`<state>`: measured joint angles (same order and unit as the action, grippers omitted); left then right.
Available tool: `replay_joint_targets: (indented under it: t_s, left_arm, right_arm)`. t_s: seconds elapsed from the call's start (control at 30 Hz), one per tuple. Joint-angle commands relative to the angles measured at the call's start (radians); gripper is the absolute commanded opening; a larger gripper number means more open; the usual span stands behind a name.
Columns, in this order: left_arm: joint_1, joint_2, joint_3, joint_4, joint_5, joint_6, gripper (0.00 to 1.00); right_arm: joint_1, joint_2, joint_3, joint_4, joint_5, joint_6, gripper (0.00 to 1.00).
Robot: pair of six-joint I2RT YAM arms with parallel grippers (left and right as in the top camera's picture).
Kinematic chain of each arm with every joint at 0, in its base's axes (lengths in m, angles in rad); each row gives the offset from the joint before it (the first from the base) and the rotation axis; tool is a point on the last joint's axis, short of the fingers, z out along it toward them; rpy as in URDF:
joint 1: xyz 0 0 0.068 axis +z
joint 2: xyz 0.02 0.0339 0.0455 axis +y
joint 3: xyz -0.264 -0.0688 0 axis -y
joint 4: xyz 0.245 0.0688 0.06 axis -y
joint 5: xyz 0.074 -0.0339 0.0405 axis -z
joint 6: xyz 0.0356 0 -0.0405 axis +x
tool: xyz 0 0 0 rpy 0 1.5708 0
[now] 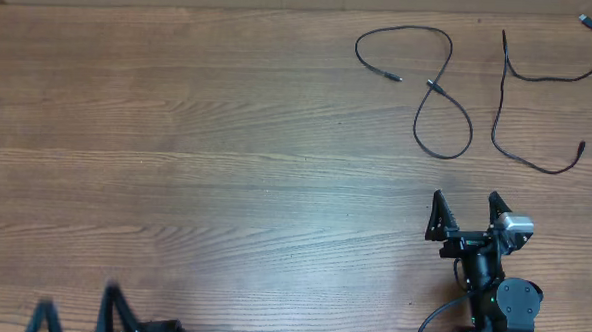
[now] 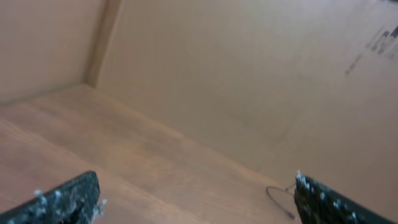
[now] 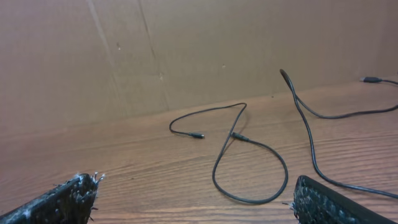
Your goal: Untangle cables
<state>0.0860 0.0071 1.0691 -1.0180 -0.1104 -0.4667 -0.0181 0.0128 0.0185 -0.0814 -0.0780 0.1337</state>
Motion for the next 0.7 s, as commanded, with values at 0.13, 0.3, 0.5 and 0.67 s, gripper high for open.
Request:
replay_joint_targets:
  t_s: [0.13, 0.3, 0.5, 0.67]
  left_arm:
    - [0.007, -0.002, -0.369, 0.372, -0.020, -0.101, 1.00]
    - [0.007, -0.002, -0.564, 0.599, -0.020, -0.151, 1.00]
    - [0.007, -0.001, -0.755, 0.810, -0.020, -0.150, 1.00]
    - [0.007, -0.001, -0.842, 0.866, -0.020, -0.150, 1.00]
  right_arm:
    - [-0.001, -0.010, -0.010, 0.004, 0.006, -0.005, 1.00]
    - [-0.001, -0.010, -0.010, 0.004, 0.006, -0.005, 1.00]
    - [-0.001, -0.010, -0.010, 0.004, 0.006, -0.005, 1.00]
    - [-0.001, -0.010, -0.010, 0.004, 0.006, -0.005, 1.00]
